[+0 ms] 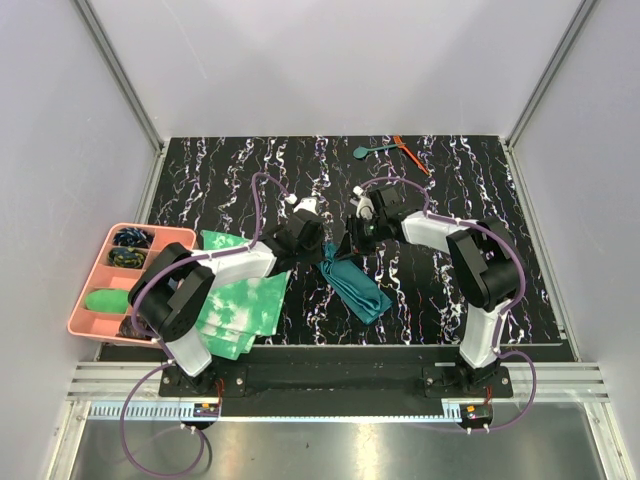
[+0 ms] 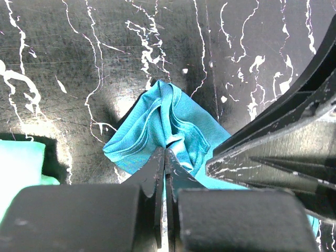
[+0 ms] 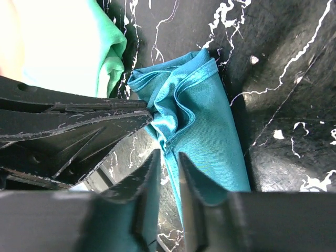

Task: Fold the napkin into a case and place the utensils inside
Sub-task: Grasp the top corner of the smaller rectangle folded napkin from the folded napkin, then smooth out the smaller rectangle-folded napkin at the center of the board, then pick up the smaller rectangle-folded napkin from the center of the board, then turn over the smaller rectangle folded napkin at the center of the board.

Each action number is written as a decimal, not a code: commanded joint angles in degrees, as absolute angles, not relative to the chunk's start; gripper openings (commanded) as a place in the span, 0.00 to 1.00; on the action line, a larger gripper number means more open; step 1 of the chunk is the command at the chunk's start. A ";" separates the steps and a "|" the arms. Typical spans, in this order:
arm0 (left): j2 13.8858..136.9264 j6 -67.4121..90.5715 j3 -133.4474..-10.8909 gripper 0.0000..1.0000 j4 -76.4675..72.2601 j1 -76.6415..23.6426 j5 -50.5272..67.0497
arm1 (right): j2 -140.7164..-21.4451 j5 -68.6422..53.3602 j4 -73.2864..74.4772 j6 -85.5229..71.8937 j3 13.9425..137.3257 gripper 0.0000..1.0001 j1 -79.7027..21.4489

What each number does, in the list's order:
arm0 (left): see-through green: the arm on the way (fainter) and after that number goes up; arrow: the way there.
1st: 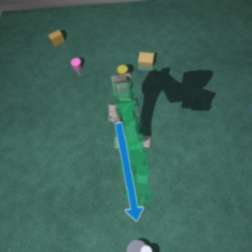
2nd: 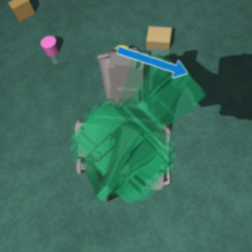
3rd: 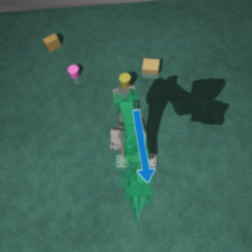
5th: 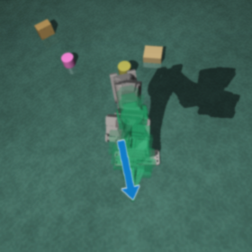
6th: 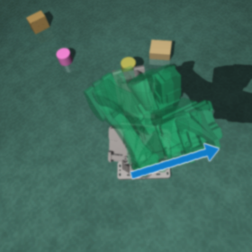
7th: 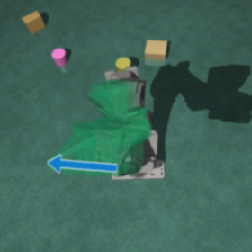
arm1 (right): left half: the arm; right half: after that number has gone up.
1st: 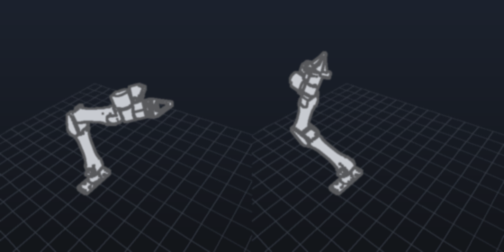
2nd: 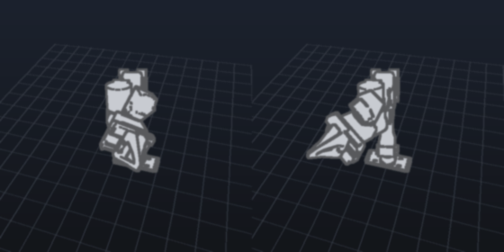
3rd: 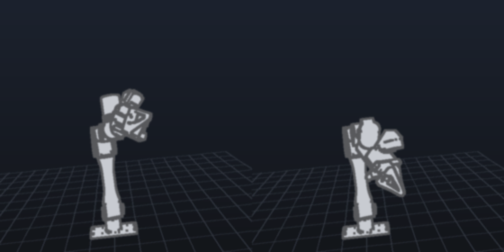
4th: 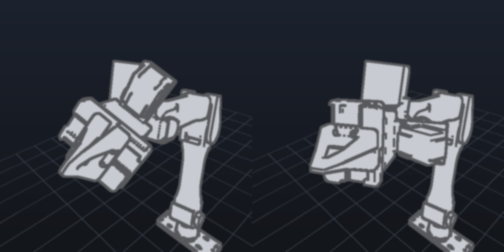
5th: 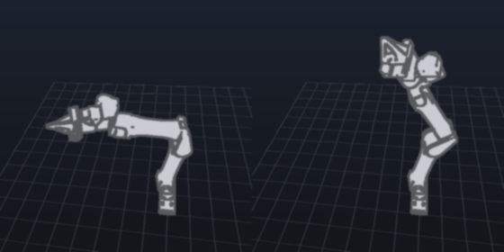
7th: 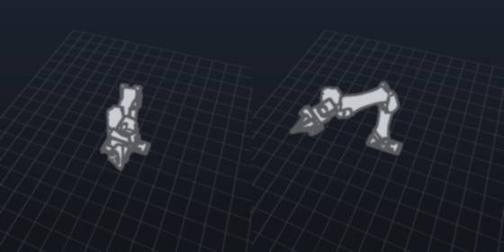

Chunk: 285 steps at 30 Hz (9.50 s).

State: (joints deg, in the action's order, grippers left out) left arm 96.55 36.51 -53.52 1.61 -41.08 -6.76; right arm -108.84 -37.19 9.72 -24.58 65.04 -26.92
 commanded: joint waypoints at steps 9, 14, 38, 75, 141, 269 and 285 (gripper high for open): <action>93.52 36.74 -53.61 0.00 -1.05 -41.04 -6.15 | -112.06 -40.78 6.25 -25.57 68.20 0.11 -26.72; 93.60 36.83 -53.88 0.00 -1.23 -41.05 -5.89 | -114.60 -43.24 3.52 -27.33 68.82 0.08 -26.89; 94.22 38.67 -52.74 0.00 -1.32 -40.52 -5.62 | -119.80 -48.78 -15.21 -42.81 66.10 0.21 -29.01; 92.81 38.58 -50.62 0.00 -2.20 -39.64 -6.06 | -110.12 -45.97 -5.01 -35.07 59.49 0.35 -23.73; 91.67 40.25 -48.43 0.00 -4.57 -40.17 -5.01 | -120.85 -52.38 -18.88 -47.01 65.04 0.08 -27.95; 46.32 51.42 -52.47 0.63 36.21 -33.93 -17.40 | -115.58 19.51 46.23 -16.70 80.16 0.37 -57.83; 48.51 49.13 -50.45 0.62 33.40 -33.84 -14.33 | -106.18 -2.33 40.44 -17.67 83.41 0.00 -54.68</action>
